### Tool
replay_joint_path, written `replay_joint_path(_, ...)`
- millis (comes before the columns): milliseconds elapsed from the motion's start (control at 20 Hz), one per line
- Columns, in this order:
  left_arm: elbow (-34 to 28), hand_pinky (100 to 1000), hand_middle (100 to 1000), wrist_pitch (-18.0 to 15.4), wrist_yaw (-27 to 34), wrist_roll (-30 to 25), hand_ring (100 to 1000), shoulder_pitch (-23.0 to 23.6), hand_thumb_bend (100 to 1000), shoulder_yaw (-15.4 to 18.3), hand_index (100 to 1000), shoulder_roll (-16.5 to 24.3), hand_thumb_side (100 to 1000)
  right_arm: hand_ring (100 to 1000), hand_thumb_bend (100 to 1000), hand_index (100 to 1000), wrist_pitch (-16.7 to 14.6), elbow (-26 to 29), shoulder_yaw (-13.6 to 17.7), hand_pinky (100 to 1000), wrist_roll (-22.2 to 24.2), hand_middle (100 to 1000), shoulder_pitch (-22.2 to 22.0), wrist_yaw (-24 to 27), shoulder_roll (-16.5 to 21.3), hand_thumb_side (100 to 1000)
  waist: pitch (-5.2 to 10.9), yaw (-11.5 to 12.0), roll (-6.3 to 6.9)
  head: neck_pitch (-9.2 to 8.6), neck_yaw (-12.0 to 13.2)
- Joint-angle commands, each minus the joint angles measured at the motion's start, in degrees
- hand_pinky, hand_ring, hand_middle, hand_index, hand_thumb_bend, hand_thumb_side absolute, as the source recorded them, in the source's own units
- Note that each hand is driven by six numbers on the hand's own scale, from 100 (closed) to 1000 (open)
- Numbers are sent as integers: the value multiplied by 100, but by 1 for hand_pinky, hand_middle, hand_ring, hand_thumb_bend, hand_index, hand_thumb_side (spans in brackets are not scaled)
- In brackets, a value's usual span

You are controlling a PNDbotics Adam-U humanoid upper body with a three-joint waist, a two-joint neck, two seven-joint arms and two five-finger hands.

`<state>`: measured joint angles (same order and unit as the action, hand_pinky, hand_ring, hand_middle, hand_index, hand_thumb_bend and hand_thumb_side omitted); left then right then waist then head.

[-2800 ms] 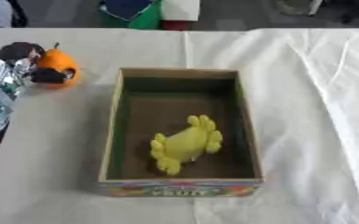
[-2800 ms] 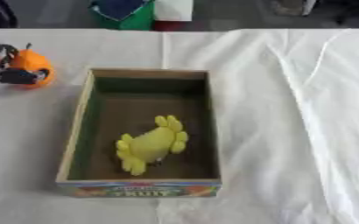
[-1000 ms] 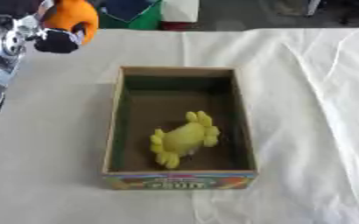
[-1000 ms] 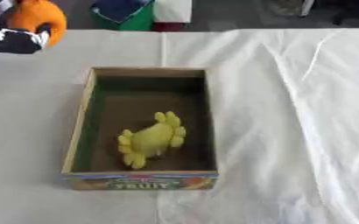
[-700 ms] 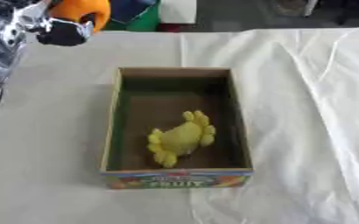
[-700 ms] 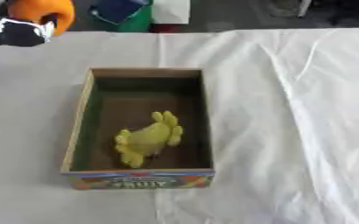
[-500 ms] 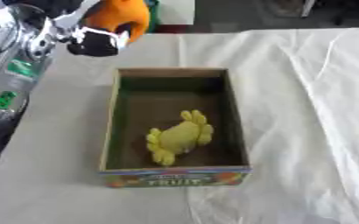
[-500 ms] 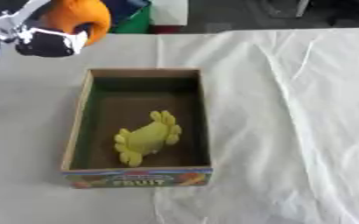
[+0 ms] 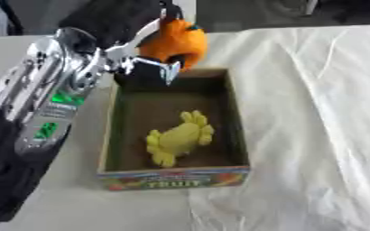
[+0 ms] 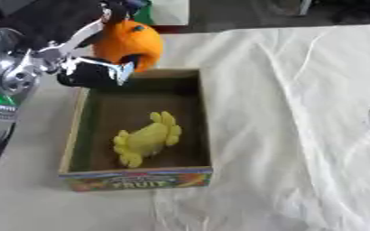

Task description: Pick up objects on the table and place them in the box.

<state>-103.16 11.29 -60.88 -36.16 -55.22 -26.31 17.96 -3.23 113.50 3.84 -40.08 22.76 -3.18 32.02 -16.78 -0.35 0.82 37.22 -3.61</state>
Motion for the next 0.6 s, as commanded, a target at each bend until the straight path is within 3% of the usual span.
replay_joint_path(50,-64,402,579,-66,-13,-105,598,-33,100,-110,674,-11,275,671,100,694,-6,109,34,635,2,555,67,21,148,606,146,2,-4,76,29)
replay_joint_path(450,190,422,581,-241,-66,-343,618,107,100,-456,673,-43,189,671,100,694,-9,109,35,635,-11,554,62,16,138,607,128,4,-2,79,114)
replay_joint_path(600,369,445,598,-348,-164,-469,634,161,100,-550,712,-78,171,671,100,694,-5,109,33,635,-15,554,55,18,130,608,110,13,-4,73,131)
